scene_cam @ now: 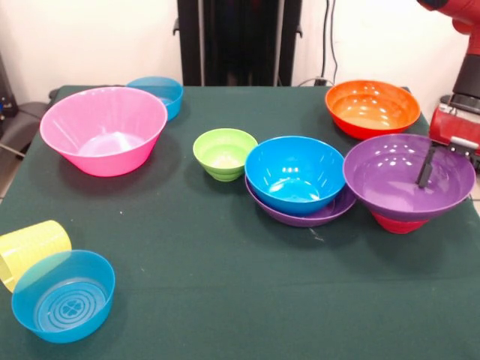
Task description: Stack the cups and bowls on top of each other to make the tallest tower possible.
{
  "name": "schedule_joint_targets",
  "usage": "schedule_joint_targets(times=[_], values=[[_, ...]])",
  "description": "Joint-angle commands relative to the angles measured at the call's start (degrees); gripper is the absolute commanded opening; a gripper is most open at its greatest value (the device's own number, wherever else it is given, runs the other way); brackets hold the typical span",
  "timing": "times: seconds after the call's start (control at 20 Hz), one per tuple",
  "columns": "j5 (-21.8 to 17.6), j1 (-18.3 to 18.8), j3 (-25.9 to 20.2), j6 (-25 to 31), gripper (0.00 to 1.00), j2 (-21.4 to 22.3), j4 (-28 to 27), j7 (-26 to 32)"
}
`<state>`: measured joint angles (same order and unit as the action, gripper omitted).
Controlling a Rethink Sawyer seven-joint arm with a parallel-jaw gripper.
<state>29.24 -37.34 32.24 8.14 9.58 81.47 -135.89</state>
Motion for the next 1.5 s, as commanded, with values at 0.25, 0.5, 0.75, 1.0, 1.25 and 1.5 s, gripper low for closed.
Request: schedule_joint_targets(times=[0.25, 0.5, 0.75, 1.0, 1.25, 1.5], values=[[0.8, 0.8, -4.2, 9.2, 1.0, 3.7, 0.1, -8.4], [0.5, 0.9, -4.5, 10.5, 1.0, 5.8, 0.5, -8.1], [0.0, 0.7, -4.0, 12.5, 1.0, 8.6, 1.6, -7.9], [-1.0, 0.7, -3.2, 14.7, 1.0, 11.4, 2.8, -7.4], [-1.6, 0.3, -1.7, 14.6, 1.0, 10.6, 2.5, -7.8], [-1.7, 0.2, -1.4, 14.3, 1.0, 10.3, 2.5, -8.0]])
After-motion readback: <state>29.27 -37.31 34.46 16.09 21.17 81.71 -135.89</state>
